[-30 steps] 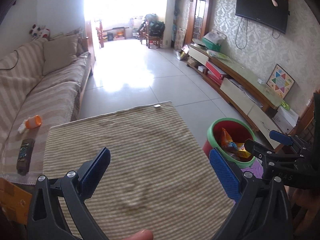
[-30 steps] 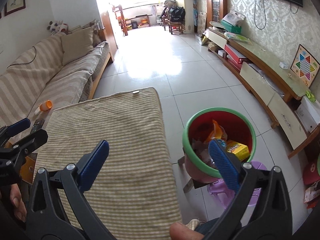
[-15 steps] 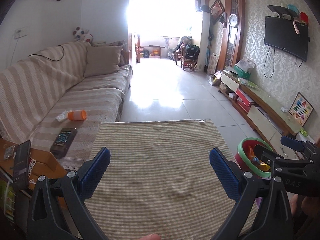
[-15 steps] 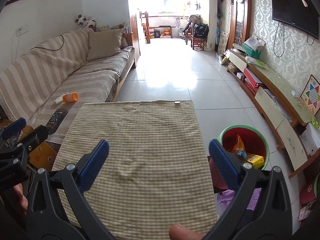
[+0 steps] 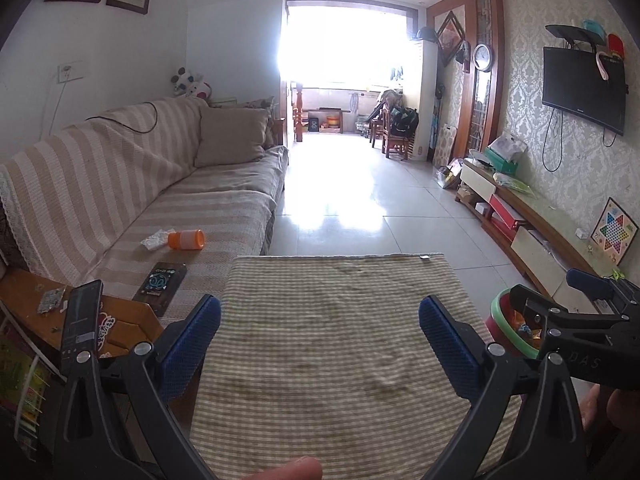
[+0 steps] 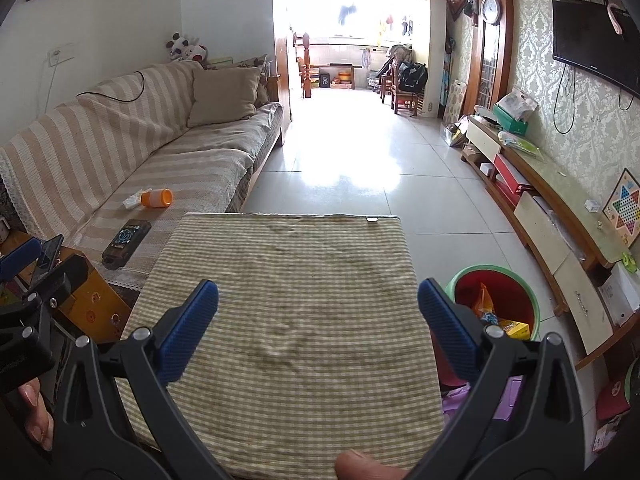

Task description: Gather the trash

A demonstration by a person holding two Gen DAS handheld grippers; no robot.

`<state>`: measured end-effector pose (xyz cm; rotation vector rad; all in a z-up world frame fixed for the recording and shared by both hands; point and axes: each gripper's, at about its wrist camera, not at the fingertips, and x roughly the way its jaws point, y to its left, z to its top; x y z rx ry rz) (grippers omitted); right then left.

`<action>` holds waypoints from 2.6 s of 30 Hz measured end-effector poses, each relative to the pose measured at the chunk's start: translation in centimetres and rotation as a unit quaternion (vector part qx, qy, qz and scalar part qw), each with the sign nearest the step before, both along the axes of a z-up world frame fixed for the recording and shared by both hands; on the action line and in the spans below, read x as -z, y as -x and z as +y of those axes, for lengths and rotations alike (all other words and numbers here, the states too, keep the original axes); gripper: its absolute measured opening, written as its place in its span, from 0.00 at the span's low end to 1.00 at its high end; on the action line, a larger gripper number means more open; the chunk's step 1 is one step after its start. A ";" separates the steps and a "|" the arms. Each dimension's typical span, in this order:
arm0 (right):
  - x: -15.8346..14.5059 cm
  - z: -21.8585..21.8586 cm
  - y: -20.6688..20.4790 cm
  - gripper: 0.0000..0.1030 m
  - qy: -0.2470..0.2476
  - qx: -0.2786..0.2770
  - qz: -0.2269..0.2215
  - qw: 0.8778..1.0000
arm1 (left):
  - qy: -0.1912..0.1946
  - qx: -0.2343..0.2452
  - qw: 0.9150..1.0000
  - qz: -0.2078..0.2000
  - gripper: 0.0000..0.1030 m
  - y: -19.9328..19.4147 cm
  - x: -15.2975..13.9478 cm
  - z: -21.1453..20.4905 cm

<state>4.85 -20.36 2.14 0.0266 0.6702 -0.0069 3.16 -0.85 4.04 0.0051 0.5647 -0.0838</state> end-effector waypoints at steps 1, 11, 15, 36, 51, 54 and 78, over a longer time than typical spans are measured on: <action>-0.1 0.0 0.1 0.96 0.000 0.000 -0.001 1.000 | 0.002 0.001 1.000 -0.001 0.92 0.1 -0.1 0.0; -0.3 -0.2 0.7 0.96 -0.004 0.002 -0.006 1.000 | 0.004 -0.003 1.000 0.001 0.92 0.6 -0.6 0.0; -0.2 -0.1 0.7 0.96 -0.006 0.002 -0.005 1.000 | 0.003 -0.006 1.000 0.001 0.92 0.7 -0.8 -0.1; -0.2 -0.3 0.7 0.96 -0.009 0.005 -0.006 1.000 | -0.001 -0.013 1.000 0.005 0.92 0.7 -0.7 0.0; -0.1 -0.4 0.8 0.96 -0.011 0.004 -0.004 1.000 | 0.000 -0.012 1.000 0.006 0.92 0.8 -0.4 0.0; -0.1 -0.4 0.8 0.96 -0.011 0.005 -0.004 1.000 | 0.000 -0.011 1.000 0.006 0.92 0.7 -0.3 0.0; 0.0 -0.3 0.8 0.96 -0.009 0.003 -0.003 1.000 | -0.003 -0.012 1.000 0.006 0.92 0.6 0.0 0.0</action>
